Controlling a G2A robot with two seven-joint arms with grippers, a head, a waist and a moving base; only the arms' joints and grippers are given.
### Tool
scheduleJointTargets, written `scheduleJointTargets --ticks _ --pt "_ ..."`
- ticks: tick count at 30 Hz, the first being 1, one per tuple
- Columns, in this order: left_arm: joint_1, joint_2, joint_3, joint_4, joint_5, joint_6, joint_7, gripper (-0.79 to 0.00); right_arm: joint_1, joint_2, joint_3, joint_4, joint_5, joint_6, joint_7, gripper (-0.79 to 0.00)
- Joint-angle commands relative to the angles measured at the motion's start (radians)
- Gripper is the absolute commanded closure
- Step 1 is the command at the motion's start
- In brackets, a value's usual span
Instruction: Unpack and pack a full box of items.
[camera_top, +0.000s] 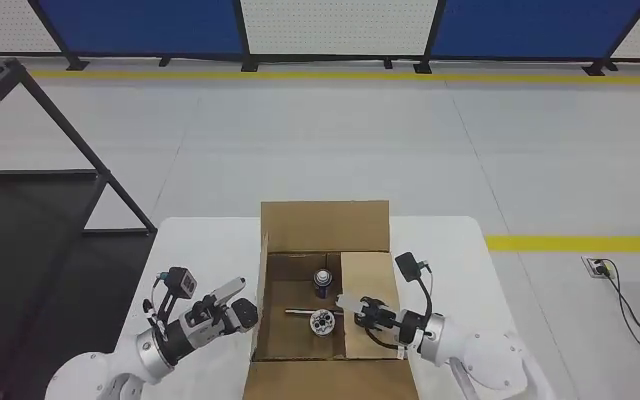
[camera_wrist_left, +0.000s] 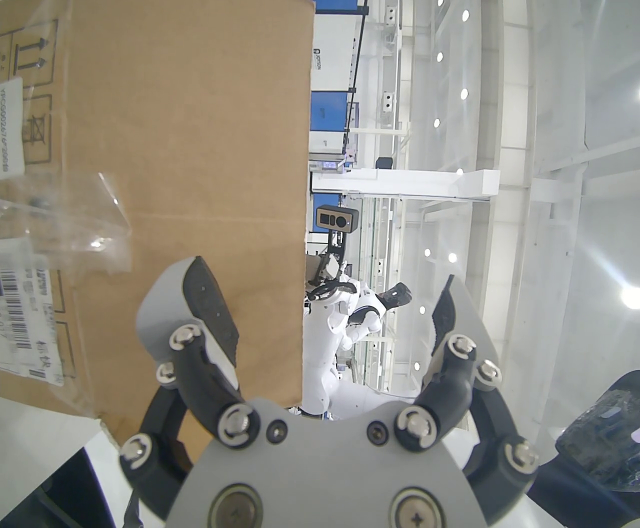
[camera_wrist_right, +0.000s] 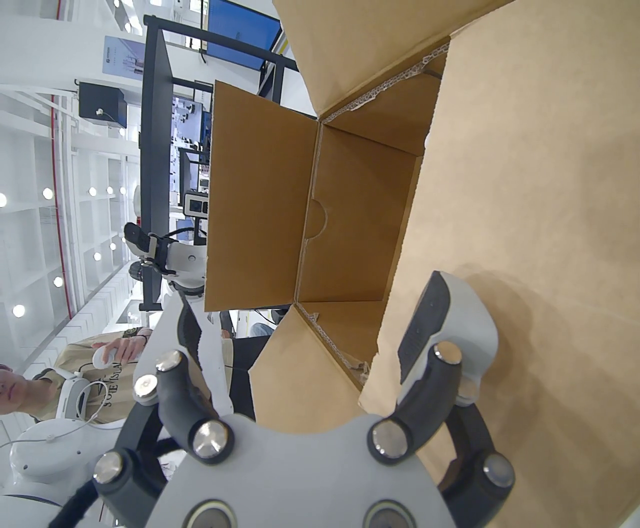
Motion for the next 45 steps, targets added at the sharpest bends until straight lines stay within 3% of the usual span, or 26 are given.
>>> scheduleJointTargets --ticks 1,17,28,45 --pt "-0.023 0.0 0.037 -0.001 0.016 0.035 0.023 -0.785 0.006 -0.002 -0.01 0.005 0.02 0.006 -0.013 -0.785" --pt "-0.23 -0.005 0.256 0.115 0.098 0.195 0.058 -0.785 0.058 -0.014 -0.096 0.047 0.051 -0.001 -0.08 -0.785" --pt "-0.251 -0.005 0.313 0.126 0.112 0.214 0.09 -0.785 0.043 -0.016 -0.086 0.041 0.067 0.017 -0.179 -0.785" --pt "-0.295 -0.007 0.363 0.176 0.119 0.264 0.136 -0.785 0.076 -0.011 -0.095 0.082 0.05 0.132 -0.135 -0.785"
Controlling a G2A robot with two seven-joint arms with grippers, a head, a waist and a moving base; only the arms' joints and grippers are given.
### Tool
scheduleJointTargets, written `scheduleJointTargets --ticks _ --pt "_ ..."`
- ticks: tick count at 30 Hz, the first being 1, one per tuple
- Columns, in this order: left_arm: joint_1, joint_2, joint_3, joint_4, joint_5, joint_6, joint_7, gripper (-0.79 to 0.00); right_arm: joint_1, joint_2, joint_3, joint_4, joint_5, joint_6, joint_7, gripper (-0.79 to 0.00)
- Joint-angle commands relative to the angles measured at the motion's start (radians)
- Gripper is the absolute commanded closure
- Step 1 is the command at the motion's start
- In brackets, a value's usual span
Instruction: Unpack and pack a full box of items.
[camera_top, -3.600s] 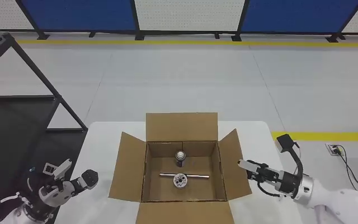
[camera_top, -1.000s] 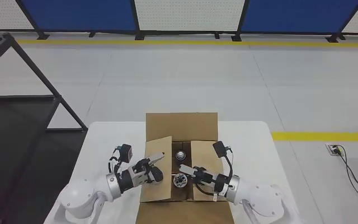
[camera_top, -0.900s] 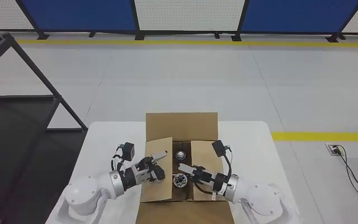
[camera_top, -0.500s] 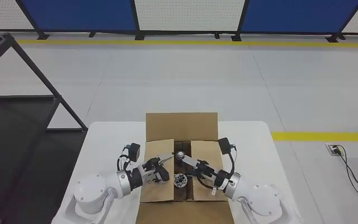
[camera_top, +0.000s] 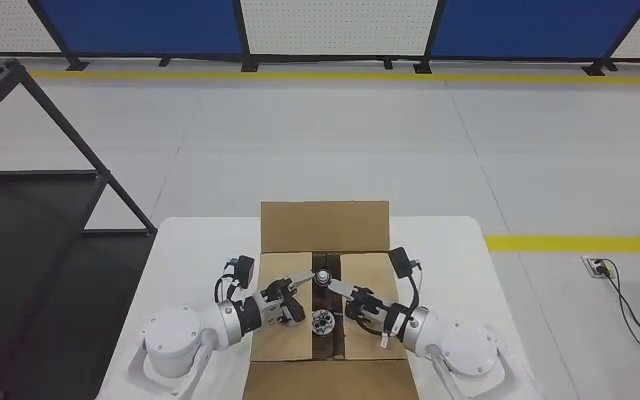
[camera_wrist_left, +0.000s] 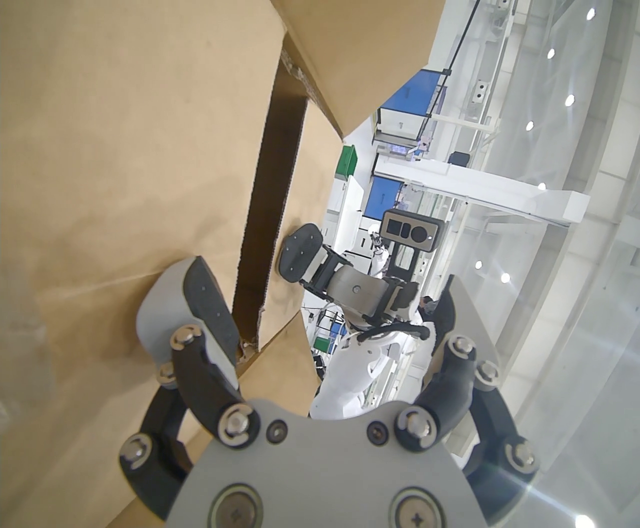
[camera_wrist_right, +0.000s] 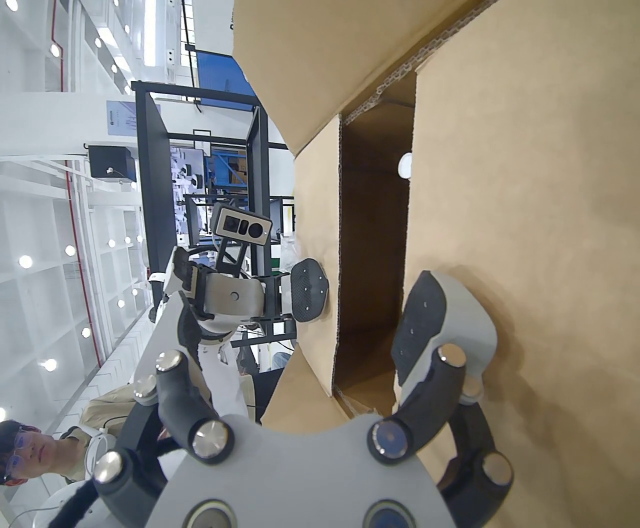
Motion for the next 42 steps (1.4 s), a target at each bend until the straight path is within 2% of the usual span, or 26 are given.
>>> scheduleJointTargets --ticks 1,14,25,32,38,42 --pt "-0.004 0.001 0.003 0.007 0.005 0.007 -0.003 -0.785 0.005 0.001 -0.004 0.005 -0.006 0.008 0.007 -0.785" --pt "-0.016 0.004 0.029 0.032 0.029 0.031 0.014 -0.785 0.004 0.005 -0.01 -0.008 -0.013 0.015 0.024 -0.785" --pt "-0.026 0.004 0.043 0.038 0.022 0.02 0.019 -0.785 -0.018 0.012 0.003 -0.035 0.0 -0.03 0.045 -0.785" --pt "0.004 0.01 0.01 -0.014 -0.006 -0.017 0.013 -0.785 -0.031 0.015 0.019 -0.049 0.027 -0.06 0.04 -0.785" --pt "0.063 0.019 -0.041 -0.11 -0.028 -0.064 0.004 -0.785 -0.039 0.018 0.036 -0.061 0.057 -0.114 0.051 -0.785" --pt "0.108 0.025 -0.08 -0.175 -0.054 -0.088 0.001 -0.785 -0.048 0.024 0.055 -0.085 0.103 -0.175 0.115 -0.785"
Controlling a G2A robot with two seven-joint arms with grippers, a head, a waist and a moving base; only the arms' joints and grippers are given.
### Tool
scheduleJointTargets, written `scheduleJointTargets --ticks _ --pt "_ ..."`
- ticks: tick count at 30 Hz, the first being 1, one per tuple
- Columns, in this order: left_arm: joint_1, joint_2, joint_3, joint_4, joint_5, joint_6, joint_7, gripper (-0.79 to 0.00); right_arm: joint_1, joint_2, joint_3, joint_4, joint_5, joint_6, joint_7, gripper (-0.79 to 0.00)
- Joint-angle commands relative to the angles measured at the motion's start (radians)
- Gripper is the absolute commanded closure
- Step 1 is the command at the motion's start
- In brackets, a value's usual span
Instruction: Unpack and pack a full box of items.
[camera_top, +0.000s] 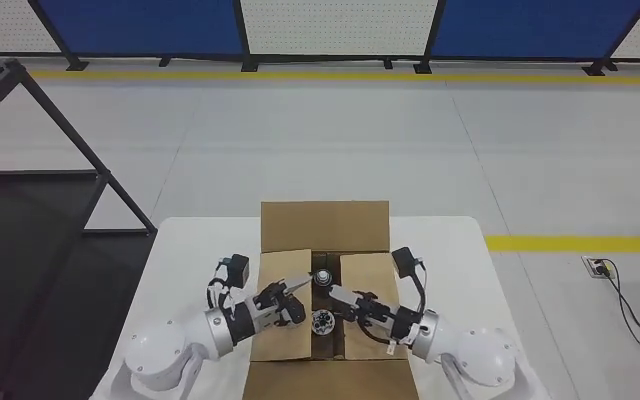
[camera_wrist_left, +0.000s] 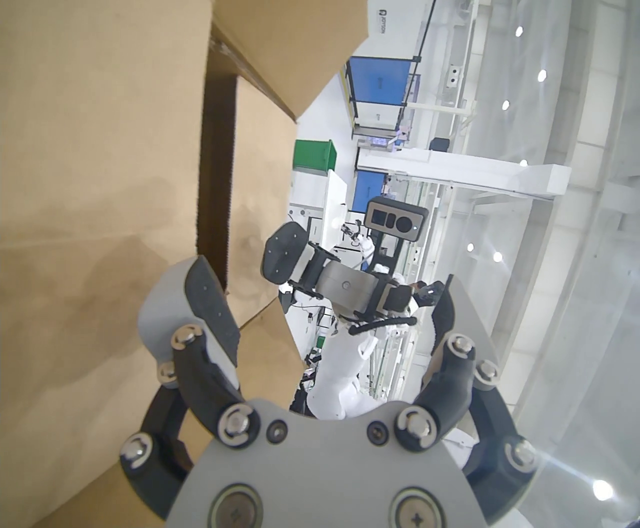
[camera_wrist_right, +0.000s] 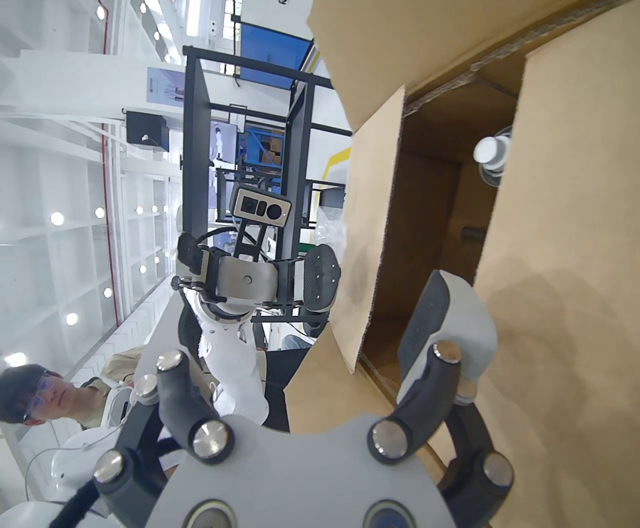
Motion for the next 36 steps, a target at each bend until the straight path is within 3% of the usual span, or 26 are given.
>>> scheduleJointTargets --ticks 1,11,17,21,32,36 --pt "0.022 0.002 -0.017 -0.034 -0.019 -0.005 0.002 -0.785 -0.007 0.004 0.012 -0.014 0.019 -0.028 0.037 -0.785" --pt "0.148 0.017 -0.189 -0.15 -0.099 -0.092 0.018 -0.785 -0.082 0.034 0.125 -0.084 0.112 -0.15 0.246 -0.785" --pt "0.29 0.029 -0.382 -0.214 -0.154 -0.22 -0.052 -0.785 -0.167 0.063 0.249 -0.158 0.118 -0.182 0.397 -0.785" --pt "0.404 0.035 -0.527 -0.219 -0.208 -0.322 -0.142 -0.785 -0.167 0.063 0.249 -0.158 0.118 -0.182 0.397 -0.785" --pt "0.404 0.035 -0.527 -0.219 -0.208 -0.322 -0.142 -0.785 -0.167 0.063 0.249 -0.158 0.118 -0.182 0.397 -0.785" --pt "0.399 0.034 -0.514 -0.221 -0.208 -0.312 -0.109 -0.785 -0.191 0.07 0.232 -0.217 0.037 -0.238 0.418 -0.785"
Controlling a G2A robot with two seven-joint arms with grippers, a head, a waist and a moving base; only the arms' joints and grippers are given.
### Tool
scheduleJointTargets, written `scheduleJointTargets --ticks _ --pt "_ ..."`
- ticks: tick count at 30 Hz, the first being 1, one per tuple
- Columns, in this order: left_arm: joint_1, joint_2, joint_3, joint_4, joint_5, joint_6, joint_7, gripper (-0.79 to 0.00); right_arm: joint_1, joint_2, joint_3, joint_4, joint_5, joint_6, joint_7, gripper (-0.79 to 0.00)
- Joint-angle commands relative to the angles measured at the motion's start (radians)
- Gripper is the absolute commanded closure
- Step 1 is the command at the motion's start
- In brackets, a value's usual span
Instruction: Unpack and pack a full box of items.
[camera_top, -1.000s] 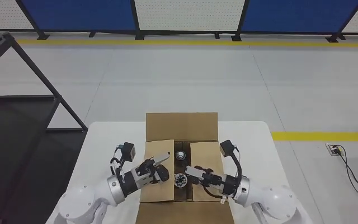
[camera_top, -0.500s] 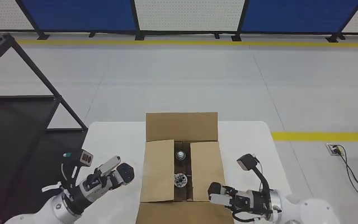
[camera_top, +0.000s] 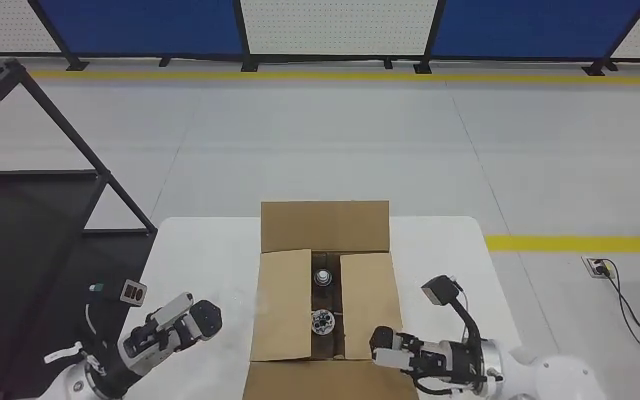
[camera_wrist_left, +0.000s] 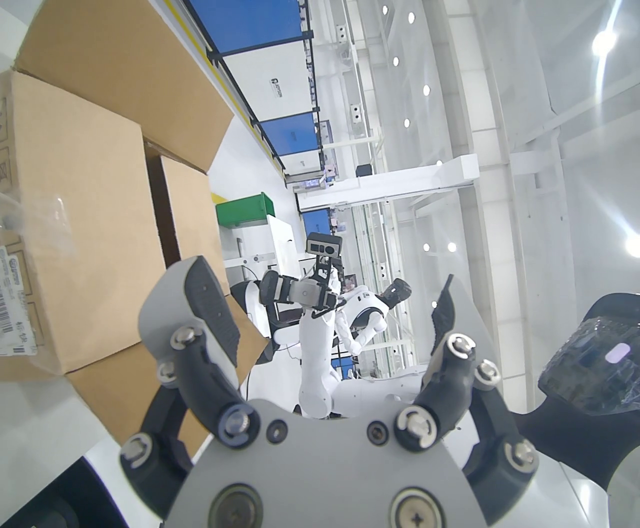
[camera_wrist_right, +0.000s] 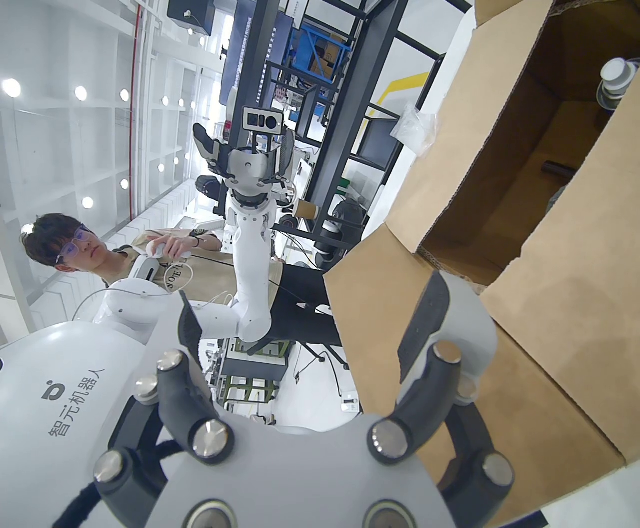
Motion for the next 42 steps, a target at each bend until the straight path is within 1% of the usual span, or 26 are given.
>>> scheduleJointTargets --ticks 1,3,5,8,11,13,15,16,19,22,24,26,31,33,37,42 --pt "-0.008 0.001 0.008 0.007 0.005 0.009 0.025 -0.785 -0.027 0.007 0.009 -0.037 -0.056 -0.036 0.018 -0.785" --pt "-0.018 0.002 0.006 0.026 0.006 0.021 0.035 -0.785 -0.065 0.015 0.049 -0.056 -0.07 -0.058 0.042 -0.785" --pt "-0.03 0.005 0.0 0.051 0.011 0.031 0.036 -0.785 -0.117 0.024 0.118 -0.072 -0.093 -0.073 0.034 -0.785" --pt "-0.052 0.008 -0.003 0.079 0.017 0.032 0.033 -0.785 -0.214 0.034 0.243 -0.076 -0.045 -0.101 0.029 -0.785" --pt "-0.076 0.011 -0.007 0.095 0.015 0.041 0.046 -0.785 -0.304 0.043 0.353 -0.071 0.001 -0.12 0.052 -0.785" --pt "-0.092 0.013 -0.014 0.11 0.012 0.041 0.054 -0.785 -0.354 0.048 0.413 -0.059 0.006 -0.122 0.07 -0.785" --pt "-0.102 0.014 -0.024 0.119 0.008 0.042 0.071 -0.785 -0.398 0.051 0.462 -0.054 -0.048 -0.099 0.025 -0.785" --pt "-0.103 0.015 -0.031 0.121 0.017 0.039 0.094 -0.785 -0.417 0.052 0.464 -0.059 -0.073 -0.086 0.021 -0.785" --pt "-0.101 0.015 -0.035 0.131 0.034 0.033 0.13 -0.785 -0.438 0.057 0.439 -0.049 -0.103 -0.077 0.061 -0.785" --pt "-0.102 0.015 -0.041 0.151 0.02 0.034 0.16 -0.785 -0.425 0.065 0.389 -0.038 -0.15 -0.076 0.116 -0.785" --pt "-0.107 0.015 -0.045 0.164 0.008 0.039 0.184 -0.785 -0.411 0.068 0.353 -0.036 -0.165 -0.079 0.132 -0.785" --pt "-0.114 0.015 -0.05 0.175 -0.002 0.043 0.209 -0.785 -0.399 0.071 0.322 -0.035 -0.149 -0.095 0.147 -0.785" --pt "-0.127 0.017 -0.049 0.2 -0.007 0.057 0.229 -0.785 -0.371 0.076 0.26 -0.05 -0.095 -0.129 0.174 -0.785" --pt "-0.134 0.017 -0.049 0.214 0.0 0.075 0.252 -0.785 -0.351 0.077 0.232 -0.047 -0.081 -0.129 0.166 -0.785" --pt "-0.154 0.017 -0.033 0.233 0.016 0.105 0.32 -0.785 -0.28 0.075 0.14 -0.046 -0.056 -0.12 0.127 -0.785" --pt "-0.171 0.017 -0.032 0.243 0.017 0.124 0.376 -0.785 -0.206 0.07 0.07 -0.052 0.043 -0.15 0.068 -0.785"
